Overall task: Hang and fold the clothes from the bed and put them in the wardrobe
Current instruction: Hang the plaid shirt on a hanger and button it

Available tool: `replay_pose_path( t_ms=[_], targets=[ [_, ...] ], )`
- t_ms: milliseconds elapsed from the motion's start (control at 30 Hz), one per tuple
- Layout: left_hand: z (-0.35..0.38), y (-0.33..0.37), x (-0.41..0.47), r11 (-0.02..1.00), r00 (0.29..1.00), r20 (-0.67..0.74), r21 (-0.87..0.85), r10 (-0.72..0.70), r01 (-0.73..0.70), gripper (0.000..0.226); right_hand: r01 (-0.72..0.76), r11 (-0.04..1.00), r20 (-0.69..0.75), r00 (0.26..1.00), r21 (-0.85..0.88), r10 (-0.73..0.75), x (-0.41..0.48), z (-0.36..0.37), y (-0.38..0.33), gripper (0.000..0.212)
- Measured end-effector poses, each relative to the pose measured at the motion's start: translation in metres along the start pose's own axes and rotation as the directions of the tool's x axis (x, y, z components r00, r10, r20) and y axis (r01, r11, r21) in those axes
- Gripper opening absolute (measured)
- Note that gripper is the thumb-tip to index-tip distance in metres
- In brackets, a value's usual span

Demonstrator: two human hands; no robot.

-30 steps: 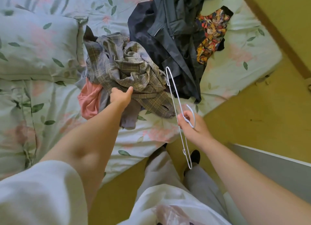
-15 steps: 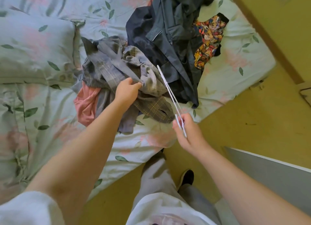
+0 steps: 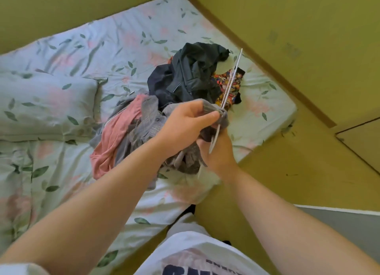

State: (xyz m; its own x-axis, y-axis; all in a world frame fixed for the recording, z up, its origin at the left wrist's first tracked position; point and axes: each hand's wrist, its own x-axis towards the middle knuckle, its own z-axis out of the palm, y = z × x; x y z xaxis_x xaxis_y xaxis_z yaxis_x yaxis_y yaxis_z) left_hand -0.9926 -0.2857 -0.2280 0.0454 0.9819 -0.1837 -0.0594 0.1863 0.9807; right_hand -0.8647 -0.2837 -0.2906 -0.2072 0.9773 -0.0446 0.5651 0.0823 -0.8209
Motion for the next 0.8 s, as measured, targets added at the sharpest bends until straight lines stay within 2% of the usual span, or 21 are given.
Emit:
replay_pose_path(
  t_ms=[67, 133, 233, 333, 433, 567, 633, 700, 800],
  targets=[
    [0.002, 0.004, 0.005, 0.996, 0.998, 0.031, 0.065, 0.055, -0.057, 0.017, -0.047, 0.997, -0.015, 0.999, 0.063, 0.048, 0.001, -0.018, -0.007, 0.062],
    [-0.001, -0.001, 0.01, 0.96, 0.994, 0.051, 0.26, 0.094, -0.104, 0.037, -0.132, 0.988, 0.01, 0.991, 0.085, 0.132, 0.004, -0.038, -0.013, 0.05],
    [-0.004, -0.023, 0.012, 0.8, 0.99, 0.129, 0.588, 0.053, -0.119, 0.056, -0.212, 0.969, -0.033, 0.975, 0.124, 0.218, 0.008, -0.07, -0.015, 0.038],
    [0.003, -0.059, 0.019, 0.641, 0.986, 0.163, 0.762, -0.044, -0.097, 0.056, -0.285, 0.91, -0.108, 0.938, 0.3, 0.33, 0.008, -0.107, -0.014, 0.041],
    [0.019, -0.086, 0.033, 0.556, 0.99, 0.127, 0.828, -0.068, -0.068, 0.047, -0.283, 0.899, -0.132, 0.93, 0.336, 0.342, 0.004, -0.14, -0.009, 0.039],
    [0.054, -0.1, 0.05, 0.586, 0.983, 0.149, 0.808, -0.111, -0.056, 0.021, -0.287, 0.911, -0.155, 0.927, 0.296, 0.342, -0.005, -0.178, 0.003, 0.034],
    [0.073, -0.1, 0.06, 0.579, 0.984, 0.146, 0.813, -0.104, -0.06, 0.021, -0.306, 0.924, -0.149, 0.927, 0.229, 0.344, -0.012, -0.196, 0.009, 0.037],
    [0.09, -0.093, 0.072, 0.582, 0.991, 0.127, 0.81, -0.049, -0.075, 0.02, -0.32, 0.937, -0.17, 0.925, 0.14, 0.341, -0.019, -0.214, 0.019, 0.039],
    [0.11, -0.062, 0.087, 0.698, 0.995, 0.031, 0.71, 0.098, -0.091, 0.019, -0.36, 0.932, -0.209, 0.91, 0.037, 0.359, -0.033, -0.239, 0.037, 0.041]
  ],
)
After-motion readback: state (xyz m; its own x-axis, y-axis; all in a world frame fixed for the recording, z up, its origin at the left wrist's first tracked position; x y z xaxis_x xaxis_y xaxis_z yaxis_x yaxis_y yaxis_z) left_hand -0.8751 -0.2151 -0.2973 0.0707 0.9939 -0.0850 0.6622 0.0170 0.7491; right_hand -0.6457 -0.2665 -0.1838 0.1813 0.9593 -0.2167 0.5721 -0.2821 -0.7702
